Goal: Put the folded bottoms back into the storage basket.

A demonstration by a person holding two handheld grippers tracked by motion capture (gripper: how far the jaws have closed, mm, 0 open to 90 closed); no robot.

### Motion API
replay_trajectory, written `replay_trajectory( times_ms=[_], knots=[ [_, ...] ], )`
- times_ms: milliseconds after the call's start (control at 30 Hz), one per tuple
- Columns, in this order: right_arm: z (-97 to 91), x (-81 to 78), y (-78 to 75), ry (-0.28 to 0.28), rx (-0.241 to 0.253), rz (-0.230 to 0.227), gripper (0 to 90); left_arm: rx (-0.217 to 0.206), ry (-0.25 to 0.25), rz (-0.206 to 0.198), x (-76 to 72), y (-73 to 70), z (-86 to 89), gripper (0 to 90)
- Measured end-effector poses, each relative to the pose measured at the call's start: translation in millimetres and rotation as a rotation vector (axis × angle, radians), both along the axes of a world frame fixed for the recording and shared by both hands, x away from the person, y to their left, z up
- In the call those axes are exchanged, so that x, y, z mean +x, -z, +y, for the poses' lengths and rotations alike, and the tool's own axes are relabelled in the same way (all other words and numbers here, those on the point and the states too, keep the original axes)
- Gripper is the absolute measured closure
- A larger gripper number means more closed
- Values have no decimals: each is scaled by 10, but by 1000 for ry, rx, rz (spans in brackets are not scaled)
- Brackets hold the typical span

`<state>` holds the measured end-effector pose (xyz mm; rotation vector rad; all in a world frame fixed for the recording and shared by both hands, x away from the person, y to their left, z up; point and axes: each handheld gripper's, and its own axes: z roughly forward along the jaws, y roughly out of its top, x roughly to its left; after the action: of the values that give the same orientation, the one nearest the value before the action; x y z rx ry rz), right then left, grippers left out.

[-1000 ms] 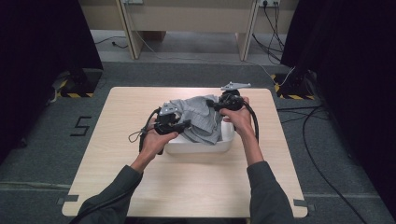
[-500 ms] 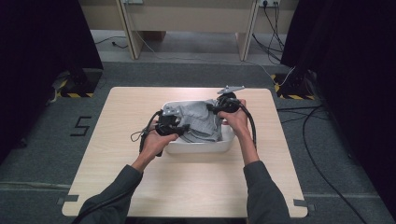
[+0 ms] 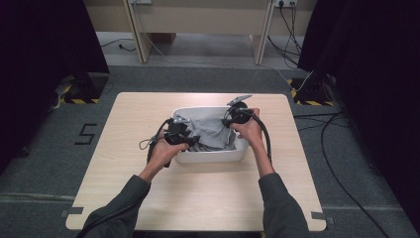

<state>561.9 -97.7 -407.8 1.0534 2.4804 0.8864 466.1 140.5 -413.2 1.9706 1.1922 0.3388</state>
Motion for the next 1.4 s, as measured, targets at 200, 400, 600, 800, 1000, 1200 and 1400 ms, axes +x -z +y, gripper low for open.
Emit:
replay_trajectory(
  times_ms=[200, 400, 600, 800, 1000, 1200, 1400],
  knots=[
    [-24, -57, -69, 23, -17, -25, 486, -5, -8, -55, -60, -146, 46, 555],
    [-90, -130, -183, 15, 29, -57, 466, -32, 23, -77, -180, -235, 40, 548],
    [-136, -219, -225, 5, 69, -77, 411, -73, 40, -77, -258, -264, 61, 494],
    [-171, -408, -262, -24, 110, -91, 366, -110, 48, -74, -353, -290, 109, 440],
    [-188, -575, -275, -38, 129, -111, 351, -147, 66, -80, -499, -321, 182, 410],
    [-174, -677, -257, -48, 146, -114, 346, -169, 78, -89, -600, -367, 234, 394],
    [-165, -776, -264, -62, 166, -128, 346, -184, 90, -94, -704, -383, 295, 387]
  ],
)
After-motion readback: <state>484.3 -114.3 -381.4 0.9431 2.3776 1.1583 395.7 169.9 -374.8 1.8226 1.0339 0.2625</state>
